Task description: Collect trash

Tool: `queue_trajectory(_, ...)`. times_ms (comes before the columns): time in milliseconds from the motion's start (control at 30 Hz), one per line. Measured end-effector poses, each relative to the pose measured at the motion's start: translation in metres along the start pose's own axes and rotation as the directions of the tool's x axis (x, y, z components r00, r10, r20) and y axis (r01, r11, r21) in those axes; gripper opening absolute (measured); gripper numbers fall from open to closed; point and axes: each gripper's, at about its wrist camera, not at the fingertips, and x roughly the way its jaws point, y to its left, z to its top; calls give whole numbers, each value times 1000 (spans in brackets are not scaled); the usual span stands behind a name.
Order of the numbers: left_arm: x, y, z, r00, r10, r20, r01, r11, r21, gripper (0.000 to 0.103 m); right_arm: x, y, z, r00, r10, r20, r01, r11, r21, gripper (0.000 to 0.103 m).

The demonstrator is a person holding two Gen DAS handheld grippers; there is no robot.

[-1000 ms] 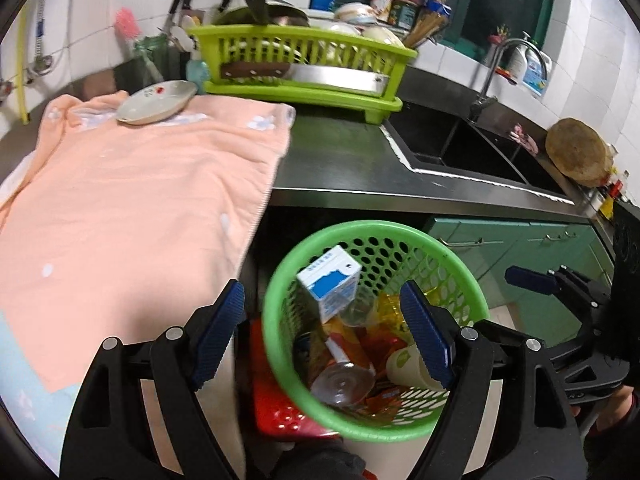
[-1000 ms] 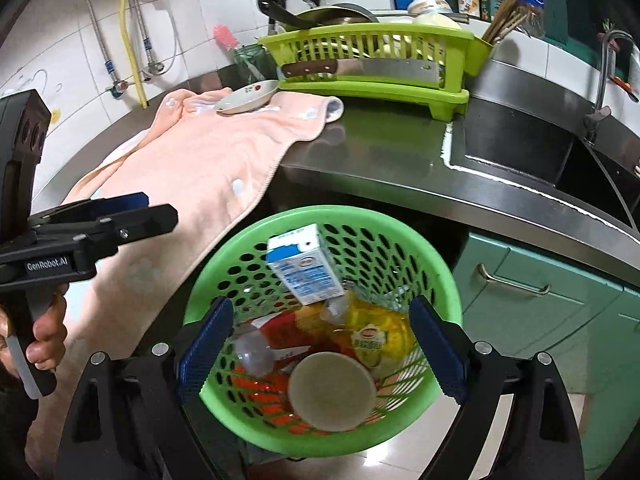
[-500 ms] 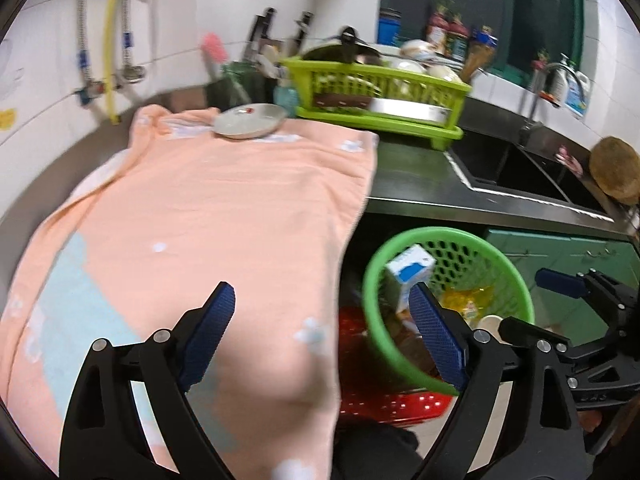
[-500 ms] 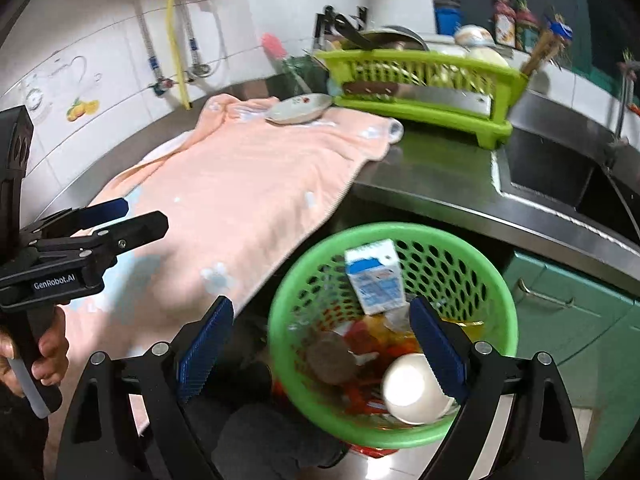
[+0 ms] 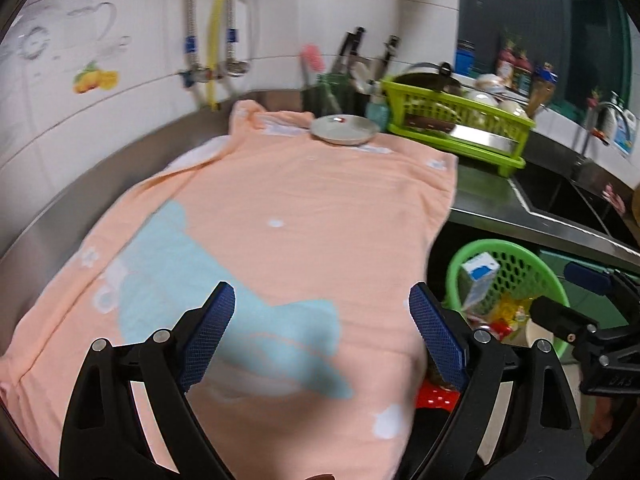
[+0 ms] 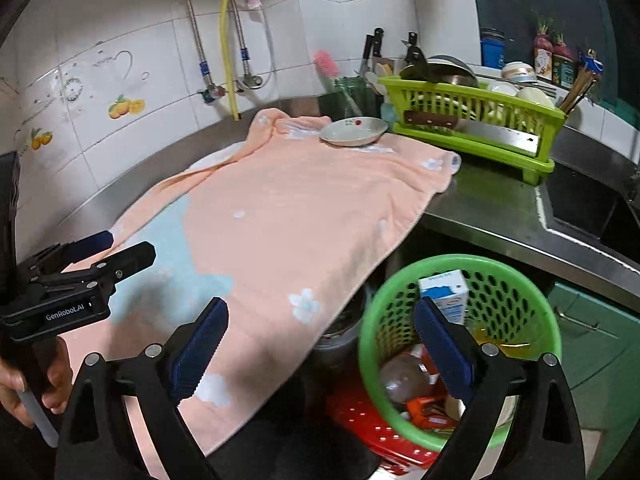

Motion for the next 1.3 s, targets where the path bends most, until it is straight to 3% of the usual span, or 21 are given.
queue_trajectory(233, -18, 27, -10, 999, 53, 13, -52, 997, -63, 88, -2, 20, 0, 1000, 6, 17, -6, 1000, -8, 92)
queue_trajectory(333, -25, 31, -15, 998, 65, 27, -62, 995, -75, 97, -5, 26, -1, 1000, 15, 25, -15, 1000, -11, 92)
queue_trajectory(433, -31, 33, -18, 995, 87, 39, -84, 994, -74, 97, -8, 31, -1, 999, 1, 38, 0, 1000, -21, 93)
queue_trajectory(1300, -43, 37, -28, 995, 89, 40, -85, 992, -96, 98, -15, 31, -10, 999, -6, 51, 6, 1000, -3, 94)
